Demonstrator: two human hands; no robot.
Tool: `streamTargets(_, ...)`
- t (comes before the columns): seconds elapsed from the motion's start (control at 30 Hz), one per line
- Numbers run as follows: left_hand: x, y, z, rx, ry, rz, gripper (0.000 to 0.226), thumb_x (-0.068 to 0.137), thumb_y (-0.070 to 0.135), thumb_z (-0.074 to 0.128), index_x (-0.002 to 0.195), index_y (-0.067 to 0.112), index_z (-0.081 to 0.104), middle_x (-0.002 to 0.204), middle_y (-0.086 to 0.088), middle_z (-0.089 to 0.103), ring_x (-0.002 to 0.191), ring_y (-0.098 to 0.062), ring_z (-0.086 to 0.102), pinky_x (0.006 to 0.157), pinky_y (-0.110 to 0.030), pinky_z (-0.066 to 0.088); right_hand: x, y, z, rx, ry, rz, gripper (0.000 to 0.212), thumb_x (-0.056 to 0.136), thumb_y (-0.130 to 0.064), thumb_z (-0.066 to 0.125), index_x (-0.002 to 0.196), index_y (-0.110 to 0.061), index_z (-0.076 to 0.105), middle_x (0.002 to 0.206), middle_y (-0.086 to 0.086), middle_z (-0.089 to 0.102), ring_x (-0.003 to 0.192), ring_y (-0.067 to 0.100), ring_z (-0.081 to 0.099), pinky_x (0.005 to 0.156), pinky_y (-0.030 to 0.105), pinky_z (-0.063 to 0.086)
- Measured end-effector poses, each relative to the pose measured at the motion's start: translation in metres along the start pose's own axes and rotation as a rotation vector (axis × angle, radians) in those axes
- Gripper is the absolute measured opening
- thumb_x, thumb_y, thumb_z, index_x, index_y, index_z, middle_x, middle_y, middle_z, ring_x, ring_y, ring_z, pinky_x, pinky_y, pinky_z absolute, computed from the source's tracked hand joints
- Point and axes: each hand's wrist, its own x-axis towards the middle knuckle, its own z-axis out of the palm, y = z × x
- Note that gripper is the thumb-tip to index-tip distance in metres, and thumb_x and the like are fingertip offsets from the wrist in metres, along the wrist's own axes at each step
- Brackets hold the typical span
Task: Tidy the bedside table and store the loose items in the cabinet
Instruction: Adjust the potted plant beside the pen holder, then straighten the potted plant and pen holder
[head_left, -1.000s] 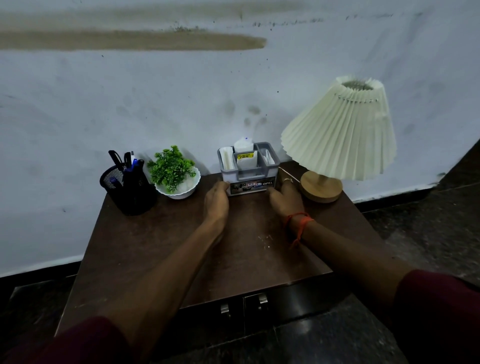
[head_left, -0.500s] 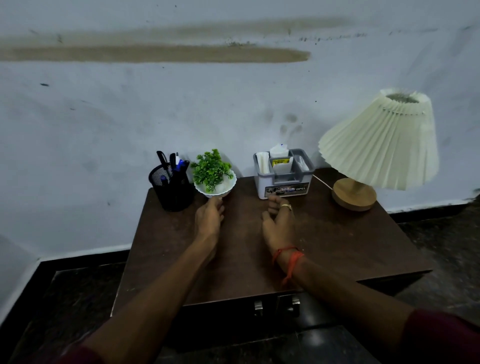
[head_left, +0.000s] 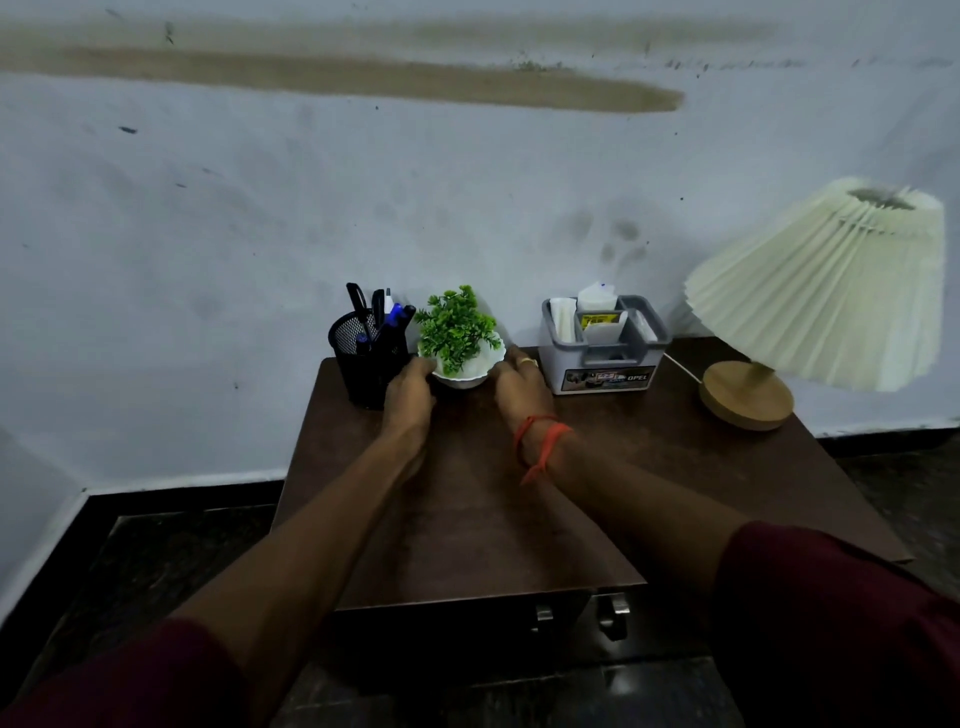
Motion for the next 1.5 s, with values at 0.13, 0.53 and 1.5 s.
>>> streamTargets(0.13,0.005,0.007,0.004,-0.024,0.013,-0.002,0.017,0.088,0.025,0.05,0.086,0.021,0.066,0.09,0.007,0.067,0.089,-0.012,0.061,0.071,-0.026,0.045,0.042,0.027,0.013,0.039,-0.019,-0.009,0.061,0.064,-0.037,0.045,0.124,-0.036,0.055,0.125,0.006,0.063,0.099,0.024,0.057,0.102,0.048,0.046)
streamTargets(0.53,-0.005,-0.002,0.004,-0.028,0.013,0.022,0.019,0.089,0.024,0.048,0.085,0.024,0.067,0.093,0.008,0.067,0.09,-0.01,0.06,0.071,-0.026,0.046,0.039,0.044,0.015,0.101,-0.028,0.012,0.062,0.064,-0.04,0.05,0.125,-0.05,0.044,0.129,-0.005,0.062,0.122,0.026,0.054,0.106,0.046,0.043)
streamTargets(1.5,-0.03,0.002,-0.06,-0.08,0.097,0.003,0.043,0.102,0.022,0.031,0.128,0.0,0.057,0.124,-0.014,0.064,0.11,-0.026,0.064,0.097,-0.035,0.049,-0.044,0.048,0.046,0.156,-0.043,-0.048,0.021,0.085,-0.011,0.053,0.09,-0.03,0.06,0.084,-0.005,0.065,0.081,0.012,0.066,0.088,0.047,0.055)
